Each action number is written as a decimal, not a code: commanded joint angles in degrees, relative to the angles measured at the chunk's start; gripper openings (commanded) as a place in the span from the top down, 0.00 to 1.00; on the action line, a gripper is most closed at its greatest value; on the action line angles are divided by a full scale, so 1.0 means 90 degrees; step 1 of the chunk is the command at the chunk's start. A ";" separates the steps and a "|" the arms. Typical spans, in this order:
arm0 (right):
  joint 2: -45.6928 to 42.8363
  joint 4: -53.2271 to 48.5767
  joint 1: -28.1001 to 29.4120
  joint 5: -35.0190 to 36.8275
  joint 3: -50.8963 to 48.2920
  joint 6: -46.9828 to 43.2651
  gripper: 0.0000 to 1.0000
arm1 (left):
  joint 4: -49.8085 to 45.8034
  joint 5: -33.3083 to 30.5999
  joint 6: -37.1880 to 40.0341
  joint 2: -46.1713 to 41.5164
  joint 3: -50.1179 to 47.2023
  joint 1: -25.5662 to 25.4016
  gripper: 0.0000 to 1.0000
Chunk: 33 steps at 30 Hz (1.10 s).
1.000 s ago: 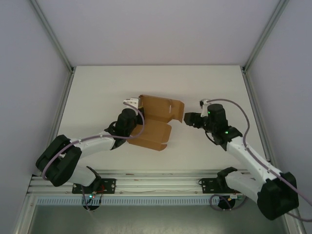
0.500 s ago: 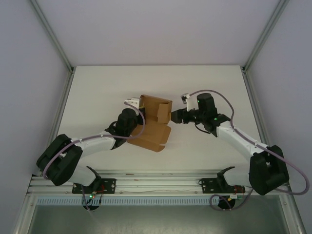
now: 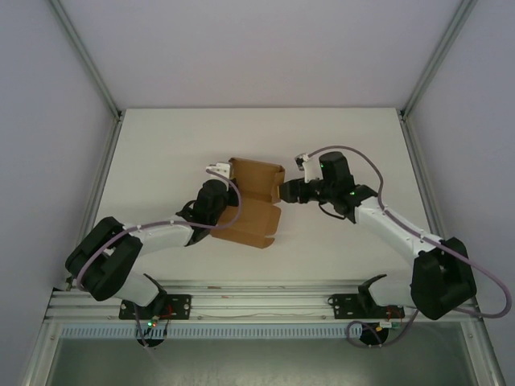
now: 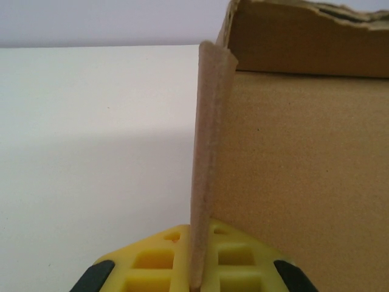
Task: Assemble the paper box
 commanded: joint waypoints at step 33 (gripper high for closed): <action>0.3117 -0.3132 0.1385 0.8019 0.2712 0.3062 0.98 | -0.0058 -0.0876 0.0056 0.0609 0.0578 -0.0425 1.00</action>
